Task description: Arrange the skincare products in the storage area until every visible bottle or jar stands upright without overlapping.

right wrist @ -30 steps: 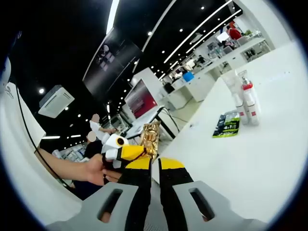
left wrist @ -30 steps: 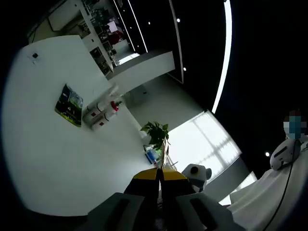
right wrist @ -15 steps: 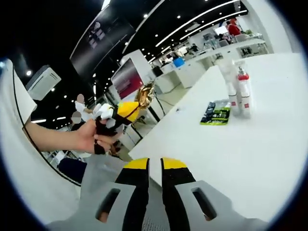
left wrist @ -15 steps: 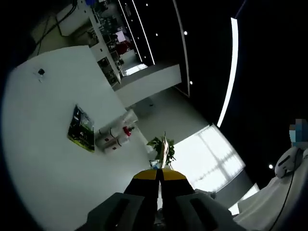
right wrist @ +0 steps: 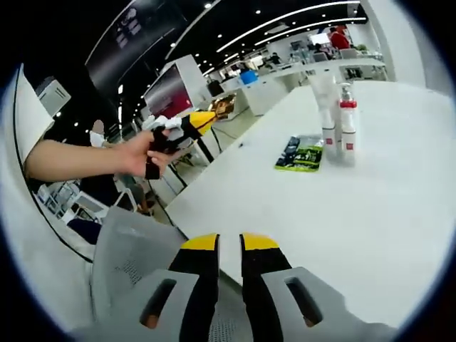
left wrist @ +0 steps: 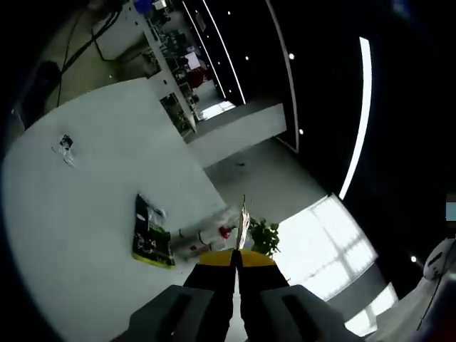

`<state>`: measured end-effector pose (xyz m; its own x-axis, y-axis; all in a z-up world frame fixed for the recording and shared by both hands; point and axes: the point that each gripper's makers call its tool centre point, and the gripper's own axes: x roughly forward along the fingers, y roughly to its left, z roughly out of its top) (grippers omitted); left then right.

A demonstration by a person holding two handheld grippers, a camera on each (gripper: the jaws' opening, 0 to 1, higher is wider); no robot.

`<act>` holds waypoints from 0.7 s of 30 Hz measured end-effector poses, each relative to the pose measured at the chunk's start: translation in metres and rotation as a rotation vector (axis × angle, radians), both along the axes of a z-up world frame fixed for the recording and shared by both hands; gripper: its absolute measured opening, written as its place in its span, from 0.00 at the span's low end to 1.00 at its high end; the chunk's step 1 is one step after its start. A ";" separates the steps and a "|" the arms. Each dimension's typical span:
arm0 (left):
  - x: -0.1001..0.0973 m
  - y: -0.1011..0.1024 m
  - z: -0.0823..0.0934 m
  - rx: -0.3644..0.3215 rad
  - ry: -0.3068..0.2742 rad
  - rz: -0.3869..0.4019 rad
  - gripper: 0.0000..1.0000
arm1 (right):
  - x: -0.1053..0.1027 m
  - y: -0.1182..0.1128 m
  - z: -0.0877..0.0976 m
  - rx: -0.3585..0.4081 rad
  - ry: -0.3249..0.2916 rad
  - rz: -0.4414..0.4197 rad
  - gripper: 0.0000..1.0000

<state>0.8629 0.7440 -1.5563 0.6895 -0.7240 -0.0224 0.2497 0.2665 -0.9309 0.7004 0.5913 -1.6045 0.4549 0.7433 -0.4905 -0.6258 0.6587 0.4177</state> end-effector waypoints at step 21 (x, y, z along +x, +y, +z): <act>0.085 0.001 -0.082 0.069 0.254 -0.012 0.00 | 0.003 -0.003 -0.028 -0.152 0.023 0.002 0.12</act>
